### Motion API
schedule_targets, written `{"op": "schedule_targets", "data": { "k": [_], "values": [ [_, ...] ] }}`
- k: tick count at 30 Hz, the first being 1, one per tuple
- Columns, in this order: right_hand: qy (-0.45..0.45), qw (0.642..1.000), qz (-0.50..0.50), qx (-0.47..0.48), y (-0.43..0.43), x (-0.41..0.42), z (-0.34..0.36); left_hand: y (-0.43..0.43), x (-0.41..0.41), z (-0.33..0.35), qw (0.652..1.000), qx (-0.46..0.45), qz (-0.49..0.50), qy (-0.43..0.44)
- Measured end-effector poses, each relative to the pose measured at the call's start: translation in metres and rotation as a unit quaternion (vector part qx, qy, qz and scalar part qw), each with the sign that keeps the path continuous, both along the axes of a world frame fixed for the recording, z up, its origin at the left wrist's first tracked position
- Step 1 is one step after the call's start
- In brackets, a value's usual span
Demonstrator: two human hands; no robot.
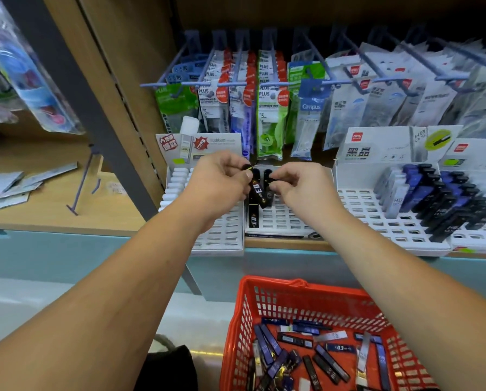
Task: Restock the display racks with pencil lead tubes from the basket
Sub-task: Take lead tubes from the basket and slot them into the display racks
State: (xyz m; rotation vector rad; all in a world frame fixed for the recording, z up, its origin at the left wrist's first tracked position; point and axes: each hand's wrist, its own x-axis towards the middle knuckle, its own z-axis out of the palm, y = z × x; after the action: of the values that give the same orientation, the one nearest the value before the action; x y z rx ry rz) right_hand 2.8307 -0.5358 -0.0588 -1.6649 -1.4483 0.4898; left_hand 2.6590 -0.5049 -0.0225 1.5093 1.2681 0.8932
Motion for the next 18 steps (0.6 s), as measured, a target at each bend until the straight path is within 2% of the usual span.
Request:
{"op": "schedule_targets", "data": {
  "k": [3, 7, 12, 18],
  "values": [
    [-0.015, 1.000, 0.020, 0.002, 0.0011, -0.0033, 0.0002, -0.0012, -0.0011, 0.0025, 1.000, 0.007, 0.010, -0.017],
    [-0.077, 0.997, 0.023, 0.020, 0.0040, -0.0048, -0.0002, -0.0022, -0.0015, -0.0005, 0.999, 0.046, -0.003, 0.021],
    [-0.030, 0.999, 0.023, 0.001, 0.0070, 0.0028, -0.0007, -0.0037, 0.0015, -0.0018, 0.996, 0.069, -0.018, 0.056],
    [-0.044, 0.998, 0.052, -0.004, 0.0057, 0.0030, -0.0006, -0.0005, 0.0033, -0.0025, 0.995, 0.095, -0.007, 0.038]
  ]
}}
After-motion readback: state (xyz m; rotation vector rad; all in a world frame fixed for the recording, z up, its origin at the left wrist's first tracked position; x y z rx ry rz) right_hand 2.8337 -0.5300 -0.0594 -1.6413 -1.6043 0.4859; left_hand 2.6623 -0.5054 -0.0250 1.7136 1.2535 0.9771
